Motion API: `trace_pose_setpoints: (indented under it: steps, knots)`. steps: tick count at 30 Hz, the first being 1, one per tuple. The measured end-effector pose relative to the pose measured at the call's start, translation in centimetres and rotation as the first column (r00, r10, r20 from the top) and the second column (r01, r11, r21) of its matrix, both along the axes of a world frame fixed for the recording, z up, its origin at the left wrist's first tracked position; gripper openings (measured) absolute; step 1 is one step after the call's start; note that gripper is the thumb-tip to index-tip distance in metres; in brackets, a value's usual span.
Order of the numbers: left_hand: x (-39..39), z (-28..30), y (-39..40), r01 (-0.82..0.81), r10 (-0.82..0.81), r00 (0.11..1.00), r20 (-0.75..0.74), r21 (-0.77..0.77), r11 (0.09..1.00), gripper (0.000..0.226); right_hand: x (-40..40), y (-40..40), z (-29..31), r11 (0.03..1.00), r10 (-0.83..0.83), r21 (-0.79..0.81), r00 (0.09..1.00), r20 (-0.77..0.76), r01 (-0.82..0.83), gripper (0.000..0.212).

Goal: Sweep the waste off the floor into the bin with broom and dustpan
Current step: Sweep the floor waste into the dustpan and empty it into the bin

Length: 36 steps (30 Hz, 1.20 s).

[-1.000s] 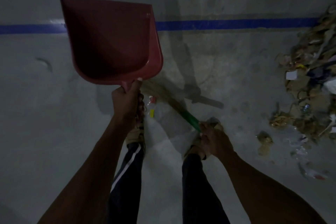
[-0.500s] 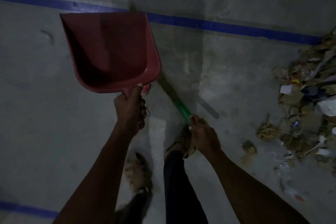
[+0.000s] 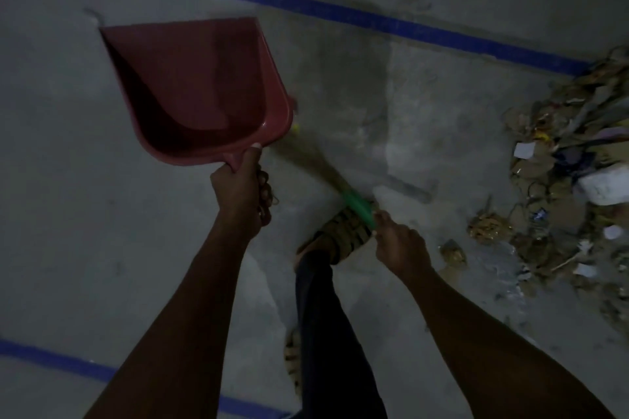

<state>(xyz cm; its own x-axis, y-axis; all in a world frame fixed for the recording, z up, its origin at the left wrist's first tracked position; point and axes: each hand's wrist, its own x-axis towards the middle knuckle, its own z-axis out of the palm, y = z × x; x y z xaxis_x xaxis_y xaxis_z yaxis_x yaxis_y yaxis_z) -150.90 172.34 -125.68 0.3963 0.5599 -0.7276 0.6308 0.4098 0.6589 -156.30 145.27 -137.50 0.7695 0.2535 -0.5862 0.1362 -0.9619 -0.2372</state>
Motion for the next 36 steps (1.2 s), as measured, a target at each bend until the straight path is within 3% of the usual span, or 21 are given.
trace_pose_setpoints:
  steps: [5,9,11,17,20,22,26,29,32,36]
  knots:
    - [-2.6,1.0,-2.2,-0.047,0.047,0.998,0.034,0.0,0.999,0.041,0.9,-2.3,1.2,0.902,-0.403,-0.127,0.91,0.099,0.413,0.036]
    - [-2.9,1.0,-4.3,0.042,-0.043,0.999,-0.008,-0.011,0.999,0.045,1.6,-4.1,1.5,0.849,-0.455,-0.165,0.853,0.254,0.502,0.045]
    - [-2.0,0.6,-5.9,0.08,-0.081,0.996,-0.031,-0.017,0.997,0.045,2.0,-5.4,1.9,0.831,-0.511,-0.089,0.818,0.264,0.548,0.046]
    - [3.9,-1.2,-12.4,0.199,-0.206,0.975,-0.086,-0.085,0.976,0.045,5.5,-10.6,1.2,0.923,-0.385,0.042,0.91,0.151,0.384,0.051]
    - [8.6,-1.8,-15.4,0.272,-0.281,0.956,-0.083,-0.105,0.957,0.049,8.7,-13.3,1.2,0.967,-0.241,-0.076,0.97,0.014,0.242,0.05]
    - [12.1,-2.2,-17.3,0.341,-0.353,0.932,-0.082,-0.134,0.931,0.052,10.7,-15.3,1.3,0.944,-0.321,-0.098,0.946,-0.042,0.316,0.049]
    - [19.0,-2.8,-19.8,0.461,-0.468,0.883,-0.042,-0.117,0.88,0.047,12.3,-19.4,0.7,0.886,-0.452,-0.11,0.892,0.006,0.45,0.052]
    - [23.8,-2.6,-22.2,0.557,-0.56,0.829,-0.011,-0.087,0.826,0.044,11.6,-22.0,0.2,0.786,-0.59,-0.148,0.8,0.105,0.6,0.052]
    - [26.8,-2.5,-24.8,0.603,-0.602,0.797,0.047,-0.1,0.791,0.044,11.0,-23.5,0.1,0.63,-0.718,-0.241,0.672,0.179,0.738,0.046]
    - [27.9,-3.1,-27.9,0.694,-0.693,0.719,0.045,-0.075,0.716,0.046,9.7,-24.2,0.1,0.423,-0.82,-0.252,0.486,0.303,0.87,0.038]
